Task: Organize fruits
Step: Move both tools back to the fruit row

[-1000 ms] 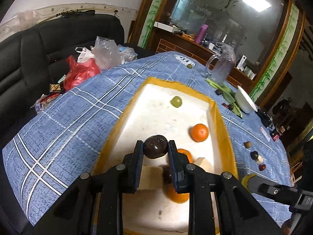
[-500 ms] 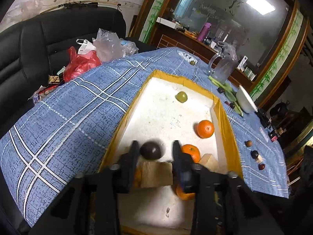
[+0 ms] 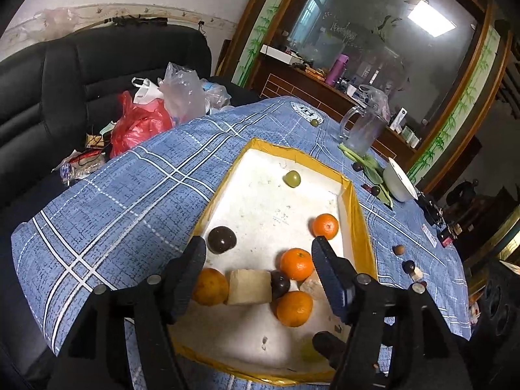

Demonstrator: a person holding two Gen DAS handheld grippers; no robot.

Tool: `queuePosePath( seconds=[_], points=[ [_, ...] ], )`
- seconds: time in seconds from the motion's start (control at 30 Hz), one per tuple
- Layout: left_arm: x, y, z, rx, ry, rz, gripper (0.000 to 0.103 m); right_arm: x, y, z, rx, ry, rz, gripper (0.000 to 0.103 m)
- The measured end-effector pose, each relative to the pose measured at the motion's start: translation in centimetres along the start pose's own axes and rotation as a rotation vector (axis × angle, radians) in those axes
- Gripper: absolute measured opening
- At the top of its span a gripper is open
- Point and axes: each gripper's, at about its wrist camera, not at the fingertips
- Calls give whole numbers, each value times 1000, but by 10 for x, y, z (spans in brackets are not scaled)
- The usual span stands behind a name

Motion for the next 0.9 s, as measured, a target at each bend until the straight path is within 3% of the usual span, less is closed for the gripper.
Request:
queuePosePath(
  seconds=[0.17, 0.47, 0.9],
  points=[
    [17, -14, -3, 25, 43, 4, 73, 9, -19, -7, 31, 17, -9, 56],
    [54, -37, -13, 39, 133, -24, 74, 42, -57, -30, 85, 87, -47, 56],
    [120, -40, -41, 1, 282, -77, 81, 164, -149, -68, 201, 330, -226, 60]
  ],
)
Point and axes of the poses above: each gripper's, at about its wrist camera, not at the fingertips, and y roughly the way its jaws point, x to its right, z to its top, and after that the axes turned 4 degrees about z, right-handed
